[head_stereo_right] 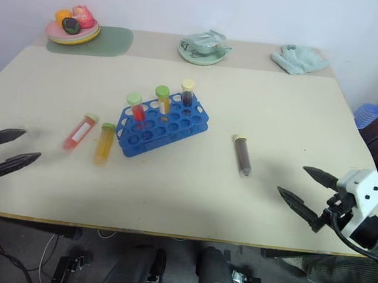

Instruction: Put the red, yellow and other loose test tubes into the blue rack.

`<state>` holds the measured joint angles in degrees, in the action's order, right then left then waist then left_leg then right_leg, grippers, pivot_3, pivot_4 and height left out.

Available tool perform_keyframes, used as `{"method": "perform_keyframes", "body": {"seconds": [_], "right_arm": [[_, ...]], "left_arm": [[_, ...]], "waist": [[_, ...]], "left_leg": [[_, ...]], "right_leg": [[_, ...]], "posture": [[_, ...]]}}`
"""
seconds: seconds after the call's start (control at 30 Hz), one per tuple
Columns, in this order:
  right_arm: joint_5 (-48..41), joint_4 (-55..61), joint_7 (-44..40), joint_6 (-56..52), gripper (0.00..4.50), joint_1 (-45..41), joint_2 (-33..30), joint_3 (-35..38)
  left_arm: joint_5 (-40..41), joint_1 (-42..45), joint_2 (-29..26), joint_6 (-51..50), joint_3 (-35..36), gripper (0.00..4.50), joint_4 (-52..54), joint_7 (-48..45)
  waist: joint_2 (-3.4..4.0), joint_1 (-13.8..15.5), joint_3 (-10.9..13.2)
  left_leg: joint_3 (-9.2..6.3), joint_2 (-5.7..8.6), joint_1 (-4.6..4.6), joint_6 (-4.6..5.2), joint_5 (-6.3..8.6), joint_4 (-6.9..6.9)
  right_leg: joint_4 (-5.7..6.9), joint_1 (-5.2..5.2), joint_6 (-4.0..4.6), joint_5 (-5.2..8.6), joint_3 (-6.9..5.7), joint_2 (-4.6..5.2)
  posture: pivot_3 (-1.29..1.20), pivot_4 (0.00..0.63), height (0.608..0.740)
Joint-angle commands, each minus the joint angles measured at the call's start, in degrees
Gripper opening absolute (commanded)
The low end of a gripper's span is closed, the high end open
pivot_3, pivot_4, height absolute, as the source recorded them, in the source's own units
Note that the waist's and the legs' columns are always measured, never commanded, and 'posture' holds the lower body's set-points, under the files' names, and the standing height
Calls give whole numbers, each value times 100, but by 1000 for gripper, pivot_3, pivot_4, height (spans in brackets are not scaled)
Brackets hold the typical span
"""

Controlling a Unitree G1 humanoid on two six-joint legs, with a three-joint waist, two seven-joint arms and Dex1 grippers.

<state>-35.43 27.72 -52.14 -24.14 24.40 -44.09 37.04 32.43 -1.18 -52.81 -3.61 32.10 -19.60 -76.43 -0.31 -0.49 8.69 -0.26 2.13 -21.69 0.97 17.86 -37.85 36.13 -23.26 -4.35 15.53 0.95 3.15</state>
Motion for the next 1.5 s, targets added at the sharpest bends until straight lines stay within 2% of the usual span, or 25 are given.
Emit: {"method": "perform_keyframes", "body": {"seconds": [0.03,0.4,0.57,0.73,0.87,0.93,1.07,1.2,1.5], "right_arm": [[54,-81,-140,245,4176,45,8,240],[-137,120,147,-80,4176,-360,-23,-56],[-268,329,429,-510,4176,-790,-147,-280],[-734,386,960,-1499,4176,-1540,-407,-533],[-568,508,2108,-2654,4176,-2468,-661,-1099],[-840,441,2293,-3099,4176,-2927,-635,-1297],[-1357,-43,2487,-4145,4176,-3933,-528,-1731],[-1074,-1036,2969,-5015,4176,-5055,-286,-2323],[-225,-2603,2702,-5195,4176,-6122,-255,-3449]], "left_arm": [[-66,108,-155,-34,-32,4312,7,-30],[80,142,-40,-497,-85,4312,465,-16],[394,326,28,-720,-187,4312,674,-336],[802,636,206,-1031,-333,4312,1101,-593],[836,971,455,-1068,-745,4312,1553,-621],[876,1096,595,-1146,-911,4312,1721,-575],[569,1355,850,-792,-1411,4312,1747,-720],[185,1675,1034,-444,-2027,4312,1640,-917],[-630,2304,1572,6,-3083,4312,1352,-647]], "waist": [[1,-9,0],[1,-9,1],[1,-11,1],[3,-12,2],[4,-13,2],[3,-13,2],[4,-24,1],[4,-22,1],[4,-19,1]], "left_leg": [[0,0,0,0,0,0],[5,0,4,0,0,0],[5,0,4,0,0,0],[5,0,3,0,0,-1],[5,0,2,0,0,-3],[5,0,-8,0,-1,-3],[4,1,-61,1,-2,-13],[5,4,-83,1,-3,-22],[6,7,-113,-4,-7,-33]], "right_leg": [[0,0,0,0,0,0],[2,0,0,0,-1,3],[2,0,0,0,-2,3],[2,-1,-1,0,-3,4],[4,-3,0,-1,-3,4],[4,-14,0,-1,-4,4],[11,-63,-23,-14,-9,4],[18,-85,-31,-19,-11,4],[25,-113,-37,-23,-13,4]], "posture": [[0,150,740],[0,150,740],[0,150,740],[0,150,740],[0,150,740],[0,150,740],[0,150,740],[0,150,740],[0,150,740]]}}
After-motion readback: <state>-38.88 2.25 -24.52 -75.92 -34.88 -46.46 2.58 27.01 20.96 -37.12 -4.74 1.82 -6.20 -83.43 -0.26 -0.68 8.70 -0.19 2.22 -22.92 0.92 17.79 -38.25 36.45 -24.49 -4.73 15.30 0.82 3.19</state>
